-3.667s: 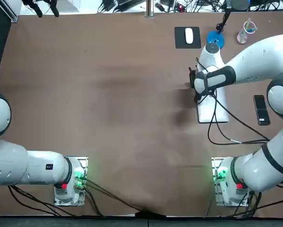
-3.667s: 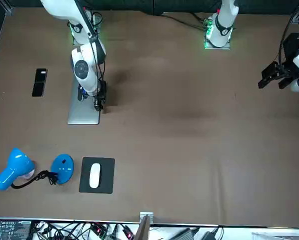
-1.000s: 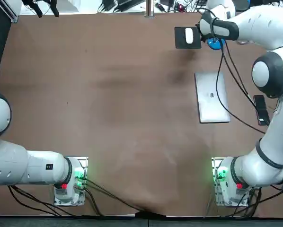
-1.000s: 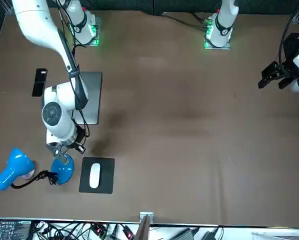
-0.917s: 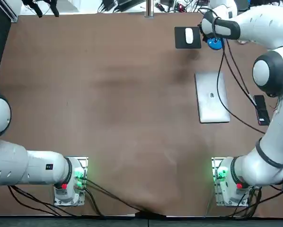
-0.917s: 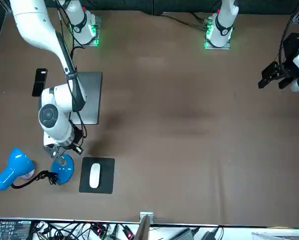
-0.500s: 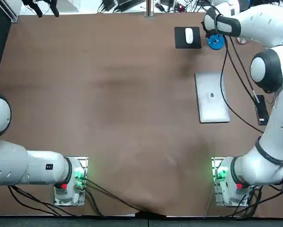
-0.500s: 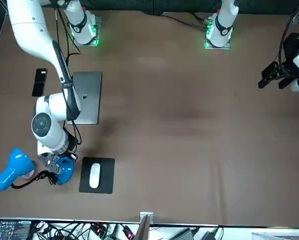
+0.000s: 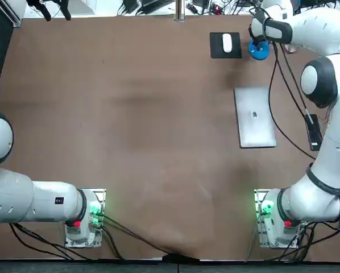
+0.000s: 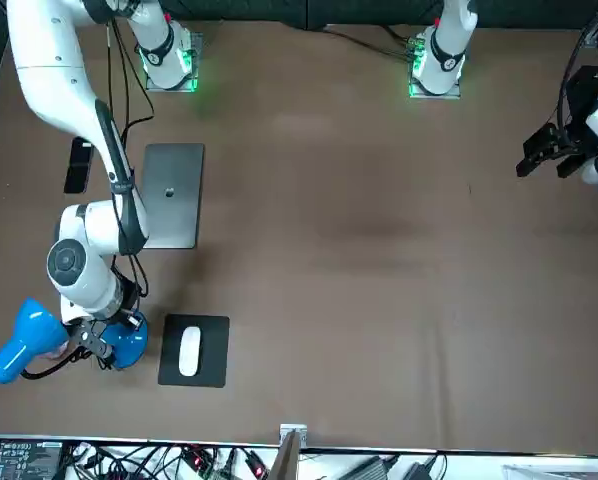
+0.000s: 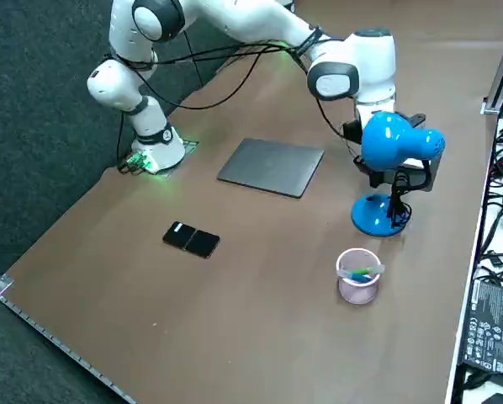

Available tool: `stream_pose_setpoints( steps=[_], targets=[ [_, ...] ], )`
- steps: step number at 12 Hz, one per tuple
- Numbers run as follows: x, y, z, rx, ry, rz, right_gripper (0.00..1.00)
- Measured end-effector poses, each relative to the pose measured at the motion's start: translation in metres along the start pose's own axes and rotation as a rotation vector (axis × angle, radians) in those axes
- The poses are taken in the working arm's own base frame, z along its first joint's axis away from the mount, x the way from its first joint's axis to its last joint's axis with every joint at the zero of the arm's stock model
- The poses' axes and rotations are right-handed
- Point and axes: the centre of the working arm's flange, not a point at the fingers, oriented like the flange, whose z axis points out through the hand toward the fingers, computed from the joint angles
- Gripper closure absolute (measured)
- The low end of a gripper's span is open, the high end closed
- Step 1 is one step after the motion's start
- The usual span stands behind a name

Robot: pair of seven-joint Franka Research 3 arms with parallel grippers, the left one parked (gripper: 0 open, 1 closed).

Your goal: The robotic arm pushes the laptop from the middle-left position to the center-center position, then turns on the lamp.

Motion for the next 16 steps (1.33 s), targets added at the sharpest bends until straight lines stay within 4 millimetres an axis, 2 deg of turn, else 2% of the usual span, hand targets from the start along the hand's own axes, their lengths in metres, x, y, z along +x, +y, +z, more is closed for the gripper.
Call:
stream_pose_setpoints(
  steps=[4,10,16],
  targets=[
    [0.005,0.016,0.015,-0.011,-0.014,0.000,0.98],
    [0.002,0.015,0.025,-0.014,-0.024,-0.003,0.98],
    [0.003,0.014,0.025,-0.004,-0.011,-0.003,0.98]
  ],
)
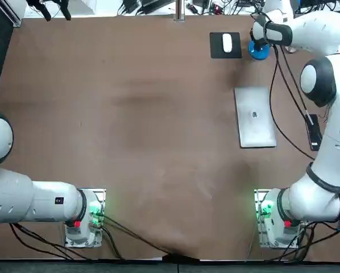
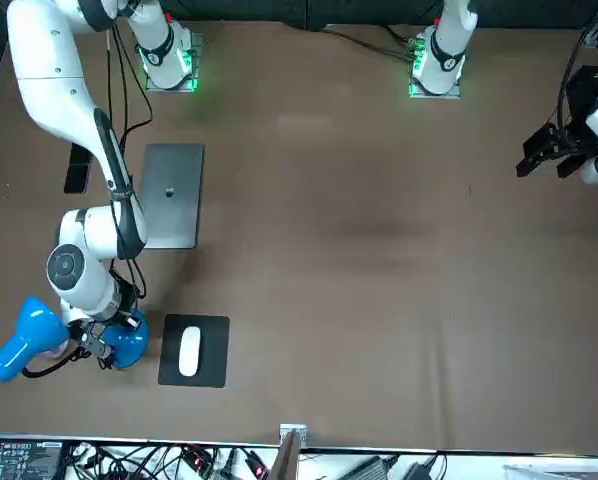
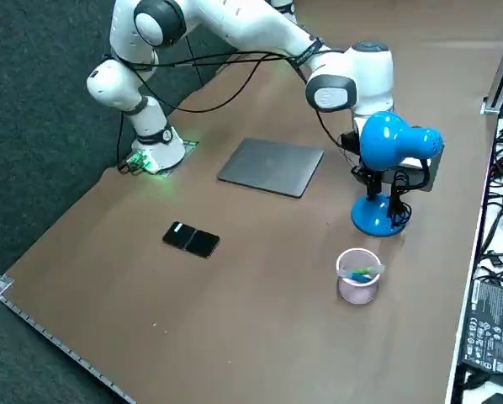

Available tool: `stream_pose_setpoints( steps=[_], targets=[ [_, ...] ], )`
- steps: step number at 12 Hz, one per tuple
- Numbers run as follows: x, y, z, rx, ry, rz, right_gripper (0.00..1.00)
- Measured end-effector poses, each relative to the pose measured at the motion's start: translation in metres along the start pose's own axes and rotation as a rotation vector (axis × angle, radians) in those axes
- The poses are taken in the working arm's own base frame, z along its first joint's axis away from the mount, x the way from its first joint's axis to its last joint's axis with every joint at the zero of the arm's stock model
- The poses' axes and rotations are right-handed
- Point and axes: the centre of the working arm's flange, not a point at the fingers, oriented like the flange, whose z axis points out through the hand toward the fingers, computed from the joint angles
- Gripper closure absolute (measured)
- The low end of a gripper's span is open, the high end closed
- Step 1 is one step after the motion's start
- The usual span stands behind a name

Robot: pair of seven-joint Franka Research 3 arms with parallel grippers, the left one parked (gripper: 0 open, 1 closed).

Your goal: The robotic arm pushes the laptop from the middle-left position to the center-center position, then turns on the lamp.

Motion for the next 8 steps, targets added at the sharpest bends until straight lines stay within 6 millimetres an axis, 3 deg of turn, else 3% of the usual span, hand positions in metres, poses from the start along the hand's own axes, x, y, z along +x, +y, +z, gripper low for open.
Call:
stream_pose_setpoints(
  steps=[8],
  targets=[
    [-0.0006,-0.0028,0.0048,0.012,0.011,-0.003,0.98]
  ],
)
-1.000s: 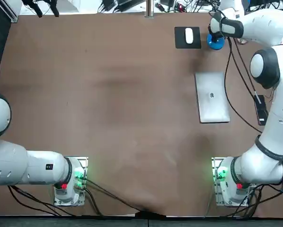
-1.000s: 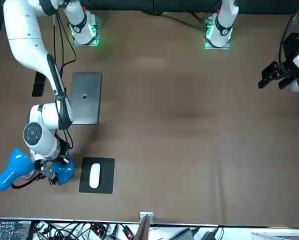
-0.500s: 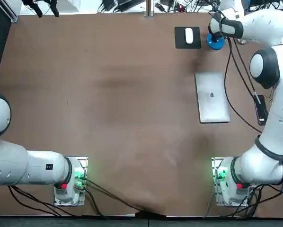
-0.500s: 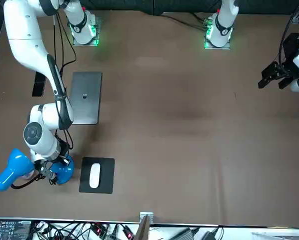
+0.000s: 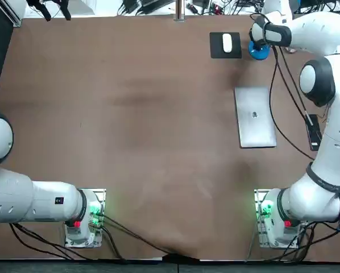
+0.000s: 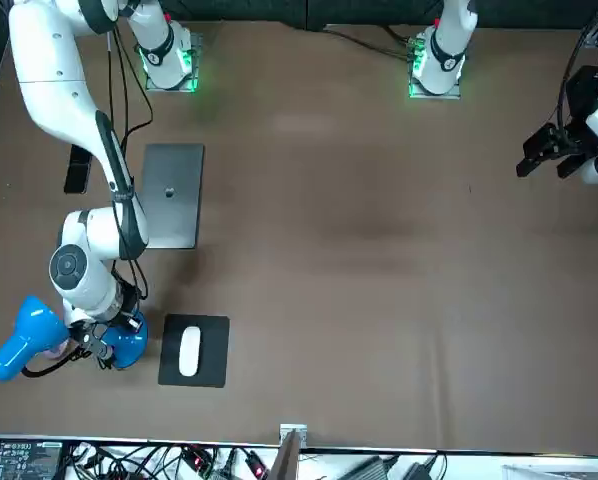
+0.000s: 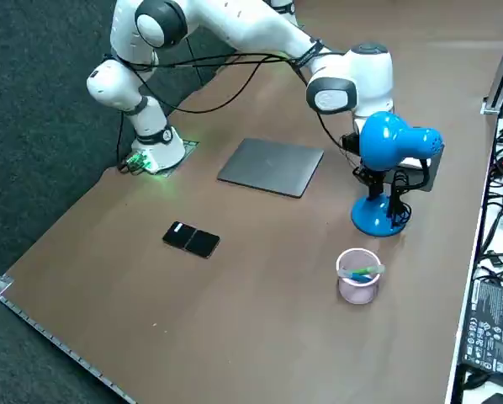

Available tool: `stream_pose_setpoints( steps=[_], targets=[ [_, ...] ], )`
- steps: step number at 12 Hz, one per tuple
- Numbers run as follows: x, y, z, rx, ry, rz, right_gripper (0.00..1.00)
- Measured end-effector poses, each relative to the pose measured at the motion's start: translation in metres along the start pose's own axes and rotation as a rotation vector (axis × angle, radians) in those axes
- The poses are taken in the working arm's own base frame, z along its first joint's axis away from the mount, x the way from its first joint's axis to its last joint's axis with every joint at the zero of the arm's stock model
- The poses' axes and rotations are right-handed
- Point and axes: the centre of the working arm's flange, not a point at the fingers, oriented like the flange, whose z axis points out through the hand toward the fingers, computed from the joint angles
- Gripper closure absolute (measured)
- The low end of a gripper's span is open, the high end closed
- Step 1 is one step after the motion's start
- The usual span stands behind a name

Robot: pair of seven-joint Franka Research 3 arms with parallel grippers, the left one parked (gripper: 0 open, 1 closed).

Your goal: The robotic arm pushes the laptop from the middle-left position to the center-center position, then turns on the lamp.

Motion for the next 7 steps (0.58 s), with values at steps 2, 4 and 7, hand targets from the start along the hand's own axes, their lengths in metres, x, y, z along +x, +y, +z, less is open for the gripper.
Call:
stream_pose_setpoints(
  steps=[2,4,7],
  targets=[
    [0.0001,0.0000,-0.0001,0.000,0.000,0.000,0.98],
    [0.0001,-0.0004,-0.0002,0.001,0.001,0.000,0.98],
    [-0.0010,-0.0021,0.0000,0.002,0.000,-0.003,0.98]
  ],
)
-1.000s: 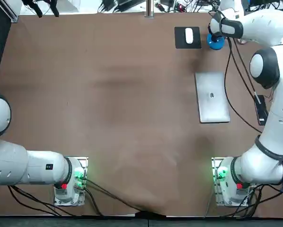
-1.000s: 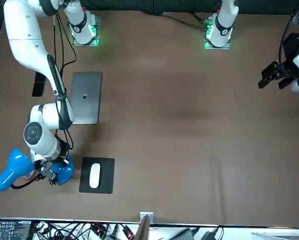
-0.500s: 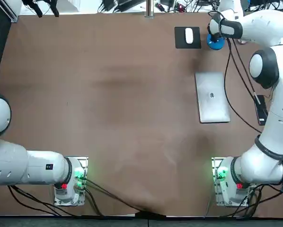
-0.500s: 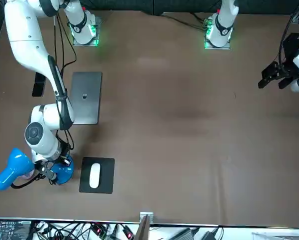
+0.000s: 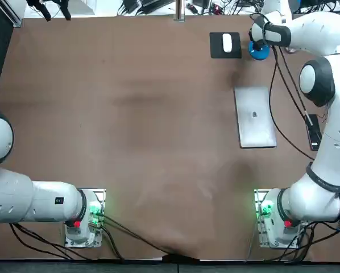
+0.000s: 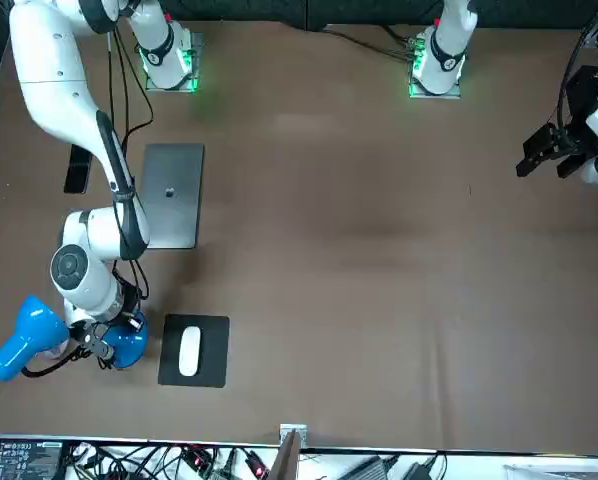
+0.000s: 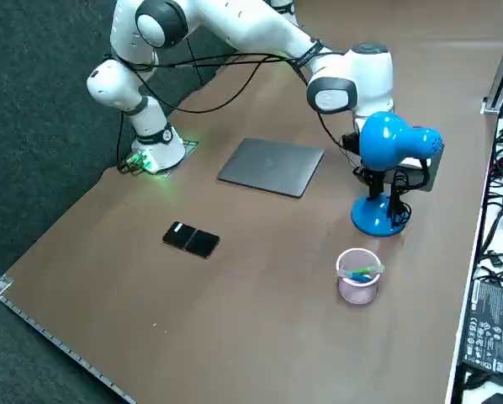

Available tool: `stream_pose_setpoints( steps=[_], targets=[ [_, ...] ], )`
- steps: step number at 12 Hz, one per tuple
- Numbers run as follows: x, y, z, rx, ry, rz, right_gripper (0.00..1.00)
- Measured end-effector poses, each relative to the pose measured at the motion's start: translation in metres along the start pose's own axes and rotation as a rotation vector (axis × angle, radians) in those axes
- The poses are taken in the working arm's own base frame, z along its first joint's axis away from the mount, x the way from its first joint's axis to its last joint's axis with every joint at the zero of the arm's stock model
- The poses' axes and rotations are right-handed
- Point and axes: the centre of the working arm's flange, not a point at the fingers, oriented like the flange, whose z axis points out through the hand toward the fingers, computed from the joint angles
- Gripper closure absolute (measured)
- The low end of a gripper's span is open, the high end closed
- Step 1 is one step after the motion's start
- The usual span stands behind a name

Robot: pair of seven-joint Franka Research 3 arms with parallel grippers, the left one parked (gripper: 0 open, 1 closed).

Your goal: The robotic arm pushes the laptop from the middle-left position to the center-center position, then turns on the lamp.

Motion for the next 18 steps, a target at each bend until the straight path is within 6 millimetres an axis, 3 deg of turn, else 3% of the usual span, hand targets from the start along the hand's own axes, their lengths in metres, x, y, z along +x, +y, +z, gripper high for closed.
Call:
stream_pose_setpoints(
  steps=[18],
  targets=[
    [0.004,0.005,-0.009,-0.017,-0.016,0.008,0.98]
  ],
)
